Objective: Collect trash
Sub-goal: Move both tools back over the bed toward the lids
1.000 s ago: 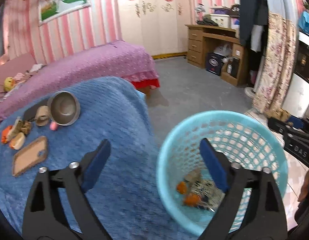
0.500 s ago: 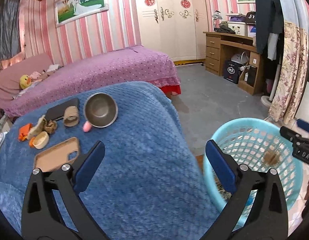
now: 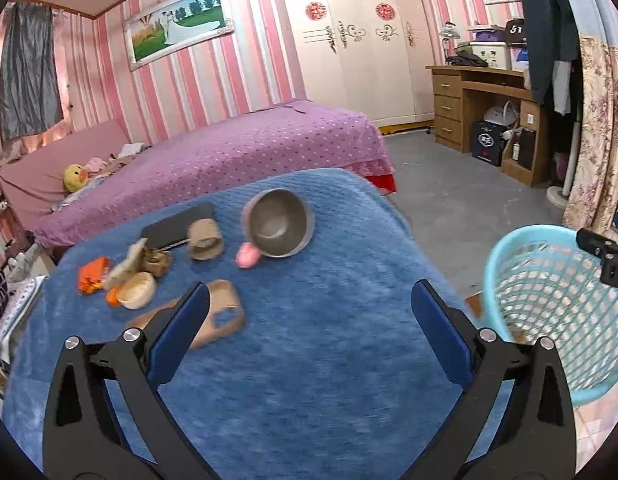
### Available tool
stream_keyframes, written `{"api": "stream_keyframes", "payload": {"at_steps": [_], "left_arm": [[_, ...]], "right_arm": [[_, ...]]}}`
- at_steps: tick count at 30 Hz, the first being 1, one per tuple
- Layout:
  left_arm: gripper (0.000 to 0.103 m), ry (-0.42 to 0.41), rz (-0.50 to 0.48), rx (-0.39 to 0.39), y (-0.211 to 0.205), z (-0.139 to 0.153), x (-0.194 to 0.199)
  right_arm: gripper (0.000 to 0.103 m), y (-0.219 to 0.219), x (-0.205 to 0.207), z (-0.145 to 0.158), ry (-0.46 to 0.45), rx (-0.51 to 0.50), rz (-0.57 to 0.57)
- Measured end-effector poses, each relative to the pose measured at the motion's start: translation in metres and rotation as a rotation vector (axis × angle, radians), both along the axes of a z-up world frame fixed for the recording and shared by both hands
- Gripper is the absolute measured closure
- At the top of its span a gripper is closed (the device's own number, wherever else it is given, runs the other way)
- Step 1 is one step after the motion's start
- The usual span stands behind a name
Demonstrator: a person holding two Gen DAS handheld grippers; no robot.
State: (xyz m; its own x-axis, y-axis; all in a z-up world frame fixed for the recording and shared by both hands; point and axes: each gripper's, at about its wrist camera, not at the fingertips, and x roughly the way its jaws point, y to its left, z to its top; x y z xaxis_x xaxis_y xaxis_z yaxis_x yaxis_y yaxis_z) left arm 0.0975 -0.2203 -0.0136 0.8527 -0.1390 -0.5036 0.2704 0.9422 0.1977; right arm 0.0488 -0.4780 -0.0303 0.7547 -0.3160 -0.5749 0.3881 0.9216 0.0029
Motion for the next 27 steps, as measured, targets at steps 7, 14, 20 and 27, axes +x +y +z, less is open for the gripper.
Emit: {"api": "stream_keyframes", "payload": {"at_steps": [7, 14, 20, 27], "left_arm": [[0.006, 0.05, 0.09, -0.033, 0.071, 0.016, 0.037], [0.006, 0.055, 0.18, -0.042, 0.145, 0.028, 0.058], [0.006, 0.065, 0.289, -0.082, 0.218, 0.028, 0.074], [0.006, 0.11, 0.368, -0.049, 0.279, 0.018, 0.094]], "right_arm": [[0.01, 0.038, 0.022, 0.002, -0.005, -0.013, 0.065], [0.01, 0.073, 0.034, 0.008, -0.032, -0.026, 0.118], [0.01, 0.093, 0.045, 0.004, 0.003, -0.021, 0.139], [0.01, 0.136, 0.066, 0.018, -0.033, -0.018, 0.197]]}}
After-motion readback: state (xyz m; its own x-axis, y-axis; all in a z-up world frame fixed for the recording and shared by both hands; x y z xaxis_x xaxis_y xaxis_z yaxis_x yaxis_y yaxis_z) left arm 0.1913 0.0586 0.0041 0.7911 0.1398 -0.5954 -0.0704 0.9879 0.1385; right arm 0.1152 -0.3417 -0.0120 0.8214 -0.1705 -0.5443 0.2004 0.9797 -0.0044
